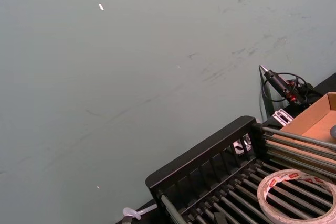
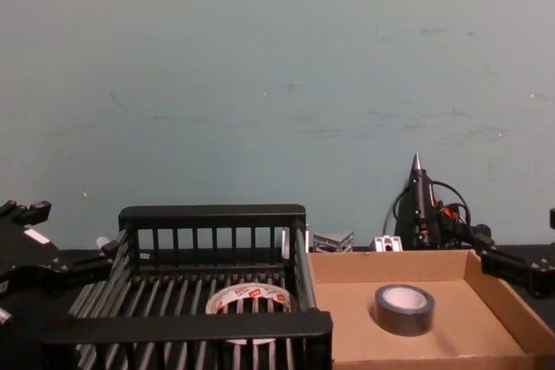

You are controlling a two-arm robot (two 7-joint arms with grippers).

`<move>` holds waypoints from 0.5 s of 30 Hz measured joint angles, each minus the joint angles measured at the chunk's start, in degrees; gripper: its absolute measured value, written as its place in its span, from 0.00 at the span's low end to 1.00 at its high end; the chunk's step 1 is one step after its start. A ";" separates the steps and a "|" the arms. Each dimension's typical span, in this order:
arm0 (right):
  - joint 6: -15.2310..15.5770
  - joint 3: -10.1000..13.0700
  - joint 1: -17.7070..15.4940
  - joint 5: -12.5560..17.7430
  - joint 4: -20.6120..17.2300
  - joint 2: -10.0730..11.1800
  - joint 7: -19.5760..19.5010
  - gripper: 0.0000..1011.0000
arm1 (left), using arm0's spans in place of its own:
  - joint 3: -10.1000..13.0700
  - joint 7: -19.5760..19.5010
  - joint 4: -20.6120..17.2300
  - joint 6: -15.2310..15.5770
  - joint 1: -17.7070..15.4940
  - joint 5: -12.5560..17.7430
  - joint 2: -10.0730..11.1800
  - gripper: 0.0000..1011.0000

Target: Pick up the white tape and place it into the black box , Pick up the silver tape and place it into the brown box.

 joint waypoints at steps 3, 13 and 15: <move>0.00 0.00 0.00 0.00 0.00 0.00 0.00 0.99 | 0.00 0.00 0.00 0.00 0.00 0.00 0.00 0.99; 0.00 0.00 0.00 0.00 0.00 0.00 0.00 0.99 | 0.00 0.00 0.00 0.00 0.00 0.00 0.00 0.99; 0.00 0.00 0.00 0.00 0.00 0.00 0.00 0.99 | 0.00 0.00 0.00 0.00 0.00 0.00 0.00 0.99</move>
